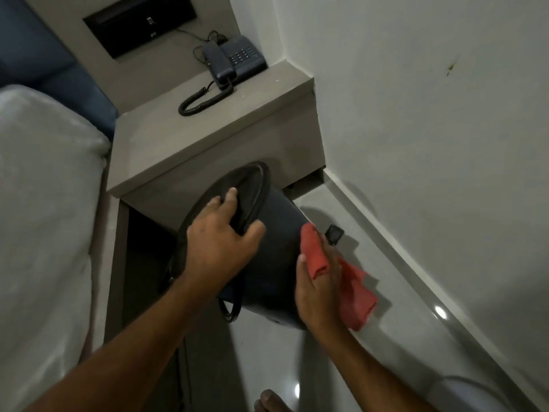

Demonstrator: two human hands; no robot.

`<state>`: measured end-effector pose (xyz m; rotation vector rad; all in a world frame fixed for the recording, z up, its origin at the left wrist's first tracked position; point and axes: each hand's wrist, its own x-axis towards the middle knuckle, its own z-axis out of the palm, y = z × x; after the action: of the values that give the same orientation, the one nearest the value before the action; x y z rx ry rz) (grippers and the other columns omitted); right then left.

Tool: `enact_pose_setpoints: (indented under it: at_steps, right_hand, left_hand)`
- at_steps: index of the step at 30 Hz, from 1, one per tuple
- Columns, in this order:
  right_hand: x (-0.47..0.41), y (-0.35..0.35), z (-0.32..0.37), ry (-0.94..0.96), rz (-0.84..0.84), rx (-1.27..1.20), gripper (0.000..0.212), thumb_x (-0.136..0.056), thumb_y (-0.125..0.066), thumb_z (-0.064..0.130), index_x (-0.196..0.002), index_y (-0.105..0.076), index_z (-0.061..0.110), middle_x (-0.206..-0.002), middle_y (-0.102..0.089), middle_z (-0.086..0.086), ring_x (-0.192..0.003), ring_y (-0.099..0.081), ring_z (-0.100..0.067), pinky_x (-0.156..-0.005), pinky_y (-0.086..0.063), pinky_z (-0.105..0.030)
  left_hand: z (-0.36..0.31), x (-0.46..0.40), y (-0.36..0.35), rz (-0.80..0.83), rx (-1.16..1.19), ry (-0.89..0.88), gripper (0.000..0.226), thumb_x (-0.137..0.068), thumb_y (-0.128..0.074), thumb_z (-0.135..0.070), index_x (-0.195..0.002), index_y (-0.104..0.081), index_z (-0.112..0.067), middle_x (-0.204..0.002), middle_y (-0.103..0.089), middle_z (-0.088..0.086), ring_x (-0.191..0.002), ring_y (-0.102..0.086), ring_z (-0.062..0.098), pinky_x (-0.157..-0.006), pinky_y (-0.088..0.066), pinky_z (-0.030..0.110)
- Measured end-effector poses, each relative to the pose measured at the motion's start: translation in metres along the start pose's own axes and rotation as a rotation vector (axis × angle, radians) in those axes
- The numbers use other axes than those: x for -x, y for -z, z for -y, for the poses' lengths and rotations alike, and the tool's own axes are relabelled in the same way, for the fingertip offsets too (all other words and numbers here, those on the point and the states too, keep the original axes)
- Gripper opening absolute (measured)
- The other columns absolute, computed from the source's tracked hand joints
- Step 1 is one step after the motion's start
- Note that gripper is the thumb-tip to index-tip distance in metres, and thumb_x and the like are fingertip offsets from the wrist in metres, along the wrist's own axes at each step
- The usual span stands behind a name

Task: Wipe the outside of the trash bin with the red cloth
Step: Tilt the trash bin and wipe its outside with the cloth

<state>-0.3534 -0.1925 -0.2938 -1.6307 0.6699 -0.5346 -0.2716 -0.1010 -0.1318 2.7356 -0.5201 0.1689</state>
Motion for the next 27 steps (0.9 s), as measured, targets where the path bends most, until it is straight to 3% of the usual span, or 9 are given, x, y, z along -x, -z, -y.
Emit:
enact_pose_setpoints:
  at_steps: [4,7,10,14,17,19,21,24,27]
  right_hand:
    - [0.000,-0.003,0.026,-0.087,0.123,-0.511,0.064,-0.091,-0.055,0.060,-0.149,-0.049,0.035,-0.150,-0.056,0.008,-0.140,-0.049,-0.009,-0.115,-0.042,-0.037]
    - [0.008,0.015,0.015,-0.387,0.080,-0.806,0.035,-0.086,-0.069,0.056,-0.112,-0.076,0.034,-0.119,-0.077,0.006,-0.110,-0.072,-0.011,-0.083,-0.059,-0.022]
    - [0.014,0.034,-0.007,-0.590,0.033,-0.893,0.054,-0.083,-0.059,0.052,-0.120,-0.070,0.014,-0.112,-0.075,-0.025,-0.099,-0.074,-0.040,-0.078,-0.062,-0.053]
    - [0.027,0.058,-0.039,-0.693,-0.046,-0.895,0.065,-0.082,-0.056,0.050,-0.123,-0.066,0.001,-0.115,-0.073,-0.028,-0.108,-0.069,-0.044,-0.090,-0.053,-0.056]
    - [0.040,0.073,-0.071,-0.751,-0.013,-0.893,0.067,-0.087,-0.057,0.050,-0.128,-0.063,-0.002,-0.113,-0.073,-0.028,-0.106,-0.068,-0.048,-0.080,-0.056,-0.053]
    - [0.044,0.073,-0.086,-0.784,0.009,-0.844,0.069,-0.091,-0.058,0.051,-0.129,-0.060,-0.007,-0.106,-0.069,-0.036,-0.100,-0.065,-0.057,-0.074,-0.055,-0.050]
    - [0.043,0.065,-0.091,-0.823,-0.033,-0.842,0.075,-0.082,-0.060,0.056,-0.132,-0.061,0.000,-0.116,-0.072,-0.028,-0.108,-0.068,-0.045,-0.088,-0.055,-0.052]
    - [0.043,0.050,-0.091,-0.846,-0.022,-0.863,0.078,-0.076,-0.061,0.060,-0.135,-0.062,0.009,-0.121,-0.074,-0.017,-0.110,-0.072,-0.031,-0.094,-0.054,-0.048]
    - [0.048,0.043,-0.092,-0.889,-0.006,-0.823,0.083,-0.075,-0.062,0.063,-0.140,-0.057,0.012,-0.127,-0.069,-0.016,-0.117,-0.065,-0.034,-0.106,-0.047,-0.054]
  left_hand:
    - [0.011,0.017,-0.016,0.075,-0.141,-0.329,0.081,-0.075,-0.052,-0.051,-0.144,-0.044,-0.009,-0.149,-0.043,0.023,-0.142,-0.035,0.037,-0.112,-0.027,0.063]
    - [0.038,0.018,-0.019,0.175,-0.302,-0.585,0.079,-0.076,-0.055,-0.046,-0.140,-0.046,0.001,-0.148,-0.043,0.027,-0.141,-0.032,0.041,-0.110,-0.029,0.064]
    - [0.069,0.009,-0.016,0.278,-0.439,-0.770,0.083,-0.076,-0.056,-0.039,-0.144,-0.034,0.002,-0.152,-0.032,0.026,-0.147,-0.019,0.036,-0.117,-0.018,0.053]
    - [0.120,0.003,0.001,0.295,-0.471,-0.630,0.074,-0.080,-0.051,-0.009,-0.146,-0.019,-0.005,-0.154,-0.024,0.022,-0.150,-0.009,0.023,-0.121,-0.011,0.040]
    - [0.152,0.001,0.019,0.370,-0.531,-0.552,0.082,-0.069,-0.063,-0.035,-0.139,-0.038,-0.001,-0.157,-0.017,0.025,-0.146,-0.020,0.039,-0.112,-0.033,0.061]
    - [0.156,-0.003,0.031,0.433,-0.544,-0.559,0.102,-0.064,-0.063,-0.060,-0.141,-0.035,0.000,-0.161,-0.009,0.026,-0.149,-0.010,0.039,-0.114,-0.026,0.061]
    - [0.137,-0.007,0.033,0.415,-0.441,-0.547,0.112,-0.066,-0.058,-0.074,-0.150,-0.022,-0.010,-0.164,-0.004,0.018,-0.152,-0.004,0.032,-0.118,-0.017,0.057]
    - [0.080,-0.006,0.005,0.303,-0.292,-0.504,0.109,-0.070,-0.051,-0.080,-0.154,-0.005,-0.028,-0.166,-0.003,0.004,-0.152,0.004,0.020,-0.118,-0.010,0.053]
    - [0.028,-0.008,-0.035,0.267,-0.274,-0.253,0.119,-0.065,-0.059,-0.077,-0.154,0.000,-0.024,-0.166,0.004,0.003,-0.151,0.012,0.023,-0.119,-0.003,0.054]
